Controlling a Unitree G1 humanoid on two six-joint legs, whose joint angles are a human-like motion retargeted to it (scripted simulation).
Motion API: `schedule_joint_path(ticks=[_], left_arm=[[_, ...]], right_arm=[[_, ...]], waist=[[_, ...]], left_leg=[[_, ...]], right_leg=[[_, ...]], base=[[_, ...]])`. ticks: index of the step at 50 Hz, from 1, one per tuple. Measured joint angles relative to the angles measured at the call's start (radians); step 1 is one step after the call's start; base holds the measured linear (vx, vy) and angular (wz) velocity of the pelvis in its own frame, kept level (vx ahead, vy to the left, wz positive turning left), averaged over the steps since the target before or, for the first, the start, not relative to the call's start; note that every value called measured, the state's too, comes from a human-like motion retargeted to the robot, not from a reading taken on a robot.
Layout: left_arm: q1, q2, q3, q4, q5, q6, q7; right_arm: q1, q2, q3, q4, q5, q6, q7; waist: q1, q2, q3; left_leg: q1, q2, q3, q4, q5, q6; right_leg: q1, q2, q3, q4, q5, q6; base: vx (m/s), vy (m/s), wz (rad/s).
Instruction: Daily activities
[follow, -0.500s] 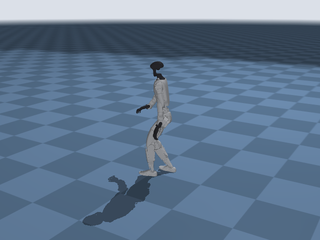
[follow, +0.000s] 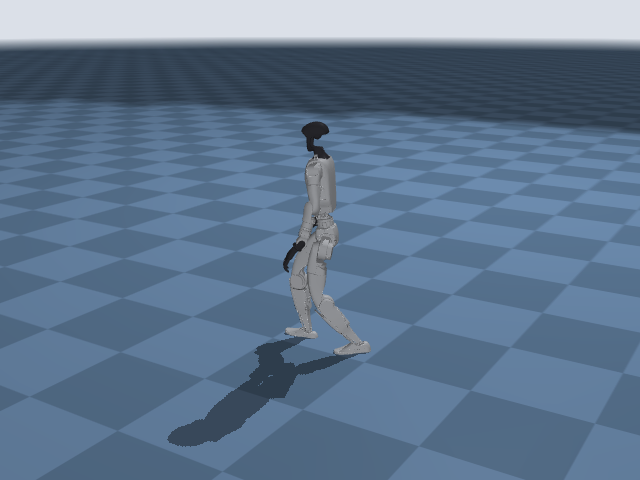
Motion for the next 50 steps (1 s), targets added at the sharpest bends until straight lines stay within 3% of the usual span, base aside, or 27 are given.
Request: schedule_joint_path(ticks=[2, 7, 12, 18, 25, 28, 32, 35, 40, 43, 45, 48, 50], left_arm=[[-0.09, 0.017, -0.01, -0.039, 0.002, -0.003, 0.048], [-0.231, 0.033, -0.025, -0.133, -0.003, -0.006, 0.122], [-0.301, 0.044, -0.052, -0.184, -0.003, -0.004, 0.128], [-0.243, 0.053, -0.041, -0.128, -0.006, 0.004, 0.071], [-0.077, 0.036, 0.026, 0.052, -0.011, 0.025, 0.025], [-0.009, 0.031, 0.07, 0.113, -0.017, 0.032, 0.028], [0.07, 0.023, 0.128, 0.149, -0.027, 0.031, 0.033], [0.127, 0.008, 0.149, 0.16, -0.032, 0.027, 0.027], [0.197, -0.005, 0.171, 0.156, -0.028, 0.013, -0.016], [0.223, -0.008, 0.173, 0.148, -0.022, 0.009, -0.055], [0.232, 0.002, 0.17, 0.137, -0.019, 0.01, -0.085], [0.235, 0.025, 0.163, 0.113, -0.018, 0.016, -0.114], [0.225, 0.039, 0.157, 0.091, -0.02, 0.018, -0.123]], right_arm=[[0.002, 0.013, -0.007, -0.006, 0.005, -0.001, -0.001], [0.043, 0.045, 0.031, -0.031, 0.011, -0.009, 0.02], [0.044, 0.066, 0.091, -0.062, -0.006, -0.022, 0.062], [-0.003, 0.071, 0.143, -0.11, -0.034, -0.033, 0.11], [-0.073, 0.072, 0.144, -0.157, -0.032, -0.053, 0.118], [-0.107, 0.052, 0.134, -0.196, -0.04, -0.066, 0.1], [-0.159, 0.007, 0.114, -0.263, -0.059, -0.084, 0.058], [-0.179, -0.02, 0.094, -0.294, -0.066, -0.09, 0.021], [-0.182, -0.058, 0.037, -0.317, -0.055, -0.087, -0.018], [-0.158, -0.072, 0.003, -0.298, -0.032, -0.079, -0.019], [-0.136, -0.077, -0.02, -0.272, -0.008, -0.073, -0.006], [-0.097, -0.066, -0.046, -0.218, 0.02, -0.058, 0.016], [-0.073, -0.059, -0.061, -0.177, 0.029, -0.046, 0.027]], waist=[[-0.022, -0.046, -0.02], [-0.05, -0.079, -0.002], [-0.081, -0.129, -0.011], [-0.098, -0.227, -0.054], [-0.052, -0.31, -0.082], [-0.023, -0.307, -0.071], [0.014, -0.244, -0.062], [0.012, -0.249, -0.04], [-0.012, -0.241, -0.023], [-0.028, -0.25, -0.019], [-0.032, -0.252, -0.013], [-0.01, -0.199, 0.012], [0.017, -0.136, 0.019]], left_leg=[[0.007, -0.103, 0.03, -0.198, 0.049, 0.031], [-0.057, -0.153, 0.075, -0.274, 0.089, 0.033], [-0.111, -0.211, 0.093, -0.36, 0.17, 0.048], [-0.103, -0.327, 0.098, -0.577, 0.342, 0.074], [-0.118, -0.362, 0.139, -0.722, 0.508, 0.077], [-0.144, -0.323, 0.169, -0.717, 0.53, 0.067], [-0.212, -0.216, 0.196, -0.705, 0.572, 0.029], [-0.25, -0.209, 0.186, -0.714, 0.598, -0.011], [-0.28, -0.194, 0.216, -0.666, 0.533, 0.002], [-0.303, -0.165, 0.236, -0.481, 0.46, 0.034], [-0.35, -0.099, 0.238, -0.196, 0.331, 0.061], [-0.412, 0.096, 0.189, 0.29, 0.146, 0.087], [-0.413, 0.22, 0.132, 0.498, 0.087, 0.083]], right_leg=[[-0.073, -0.077, 0.004, -0.017, 0.029, 0.021], [-0.149, -0.143, 0.027, 0.066, -0.04, 0.021], [-0.146, -0.219, 0.076, 0.322, -0.152, -0.033], [-0.018, -0.276, 0.162, 0.57, -0.249, -0.053], [0.221, -0.229, 0.201, 0.439, -0.301, -0.004], [0.293, -0.171, 0.181, 0.297, -0.38, -0.017], [0.315, -0.05, 0.144, 0.109, -0.414, -0.064], [0.289, -0.062, 0.133, 0.105, -0.412, -0.059], [0.23, -0.079, 0.105, 0.107, -0.372, -0.046], [0.199, -0.11, 0.101, 0.103, -0.335, -0.037], [0.196, -0.115, 0.099, 0.093, -0.319, -0.037], [0.193, -0.045, 0.07, 0.105, -0.302, -0.057], [0.185, 0.035, 0.045, 0.092, -0.275, -0.079]], base=[[-0.51, 0.18, 0.24], [-0.53, 0.11, 0.03], [-0.44, 0.06, 0.17], [-0.37, 0.02, 0.07], [-0.35, -0.05, -0.31], [-0.37, -0.07, -0.46], [-0.42, -0.07, -0.48], [-0.49, -0.09, -0.03], [-0.43, -0.06, 0.24], [-0.39, -0.04, 0.3], [-0.33, -0.02, 0.18], [-0.35, -0.02, -0.25], [-0.34, -0.02, -0.75]])
